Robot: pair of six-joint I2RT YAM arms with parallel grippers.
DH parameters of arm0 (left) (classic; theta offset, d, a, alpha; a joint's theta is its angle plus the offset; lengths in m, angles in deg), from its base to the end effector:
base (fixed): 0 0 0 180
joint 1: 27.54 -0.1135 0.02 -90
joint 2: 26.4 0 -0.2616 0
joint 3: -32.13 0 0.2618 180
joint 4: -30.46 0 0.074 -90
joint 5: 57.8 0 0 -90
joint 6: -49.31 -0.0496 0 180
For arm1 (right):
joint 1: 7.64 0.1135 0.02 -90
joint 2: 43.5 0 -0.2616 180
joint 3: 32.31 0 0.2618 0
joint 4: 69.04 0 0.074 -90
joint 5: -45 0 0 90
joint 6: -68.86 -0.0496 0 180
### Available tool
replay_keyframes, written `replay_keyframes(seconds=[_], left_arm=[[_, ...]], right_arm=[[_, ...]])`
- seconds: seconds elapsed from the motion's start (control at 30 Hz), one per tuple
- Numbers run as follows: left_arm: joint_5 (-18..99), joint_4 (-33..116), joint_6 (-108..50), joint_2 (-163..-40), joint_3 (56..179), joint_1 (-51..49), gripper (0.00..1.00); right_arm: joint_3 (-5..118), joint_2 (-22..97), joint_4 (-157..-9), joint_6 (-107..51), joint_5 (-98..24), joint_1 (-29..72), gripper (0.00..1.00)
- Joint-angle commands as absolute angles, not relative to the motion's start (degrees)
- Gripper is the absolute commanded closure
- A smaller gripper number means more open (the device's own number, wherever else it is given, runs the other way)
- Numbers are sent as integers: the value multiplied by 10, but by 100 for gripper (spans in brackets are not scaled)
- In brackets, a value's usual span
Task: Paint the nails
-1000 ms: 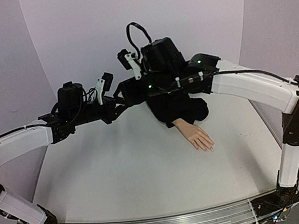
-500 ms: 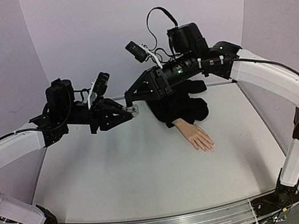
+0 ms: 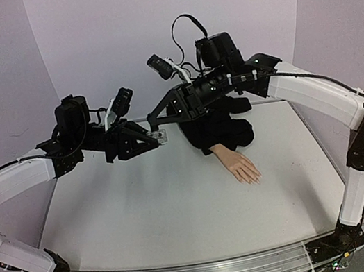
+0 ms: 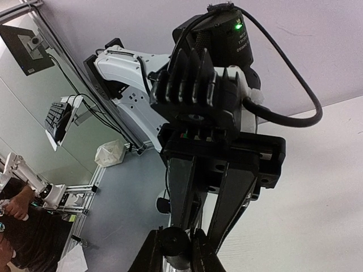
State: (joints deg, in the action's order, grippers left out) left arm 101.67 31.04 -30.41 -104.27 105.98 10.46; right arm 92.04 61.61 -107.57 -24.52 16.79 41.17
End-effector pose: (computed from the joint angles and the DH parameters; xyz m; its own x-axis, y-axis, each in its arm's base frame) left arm 0.2214 -0.2319 0.3436 -0.2320 0.1018 -0.9674 0.9249 -0.2847 -0.2518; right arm 0.2485 0.3504 0.4201 -0.2704 -0.2667 -0.9251 -0.8891 -0.2994 0.3463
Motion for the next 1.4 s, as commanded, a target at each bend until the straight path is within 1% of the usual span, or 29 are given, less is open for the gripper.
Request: replay_keyframes(seconds=[0.0,0.1,0.17,0.23,0.27,0.3,0.33,0.37,0.4,0.47,0.6,0.63,0.67,0.73,0.77,0.83,0.87,0.93,1.03,1.13,1.2,1.37], left_arm=[[944,277,-309,-1034,1075,104,100],[833,307,-306,-1027,1091,99,100],[706,337,-307,-1018,1102,98,100],[563,360,-304,-1010,1107,98,100],[466,373,-298,-1008,1107,98,100],[394,379,-293,-1009,1107,98,100],[334,381,-291,-1012,1106,98,100],[294,381,-294,-1019,1107,98,100],[272,377,-296,-1026,1108,99,100],[269,365,-303,-1040,1108,100,100],[369,361,-325,-1054,1103,100,100],[396,361,-333,-1053,1098,100,100],[423,362,-342,-1052,1093,100,100],[471,372,-362,-1046,1084,100,100],[505,375,-373,-1041,1077,100,100],[587,371,-389,-1025,1056,100,100],[631,363,-395,-1014,1044,100,100],[717,350,-406,-998,1026,100,100],[857,350,-423,-991,1023,100,100],[928,359,-419,-995,1037,100,100],[951,361,-413,-997,1044,100,100],[977,342,-387,-1001,1047,100,100]], right_arm=[[937,627,-1058,-270,190,419,100],[913,617,-1052,-262,149,419,100],[881,602,-1030,-270,75,421,100],[834,578,-999,-292,-86,429,100],[819,571,-988,-305,-203,446,100],[811,569,-985,-314,-348,467,100],[807,571,-985,-325,-494,489,100],[819,584,-997,-348,-583,515,100],[835,600,-1009,-364,-643,529,100],[863,626,-1018,-373,-690,550,100],[891,632,-1023,-353,-648,558,100],[891,623,-1024,-340,-633,557,97],[890,613,-1026,-325,-617,554,92],[881,587,-1033,-294,-568,544,62],[875,569,-1037,-284,-529,534,50],[855,536,-1038,-280,-424,507,37],[849,525,-1038,-283,-356,488,34],[841,511,-1037,-288,-190,455,32],[849,515,-1041,-275,-36,431,31],[856,527,-1041,-263,48,422,31],[870,542,-1041,-266,96,419,33],[902,578,-1039,-282,173,420,43]])
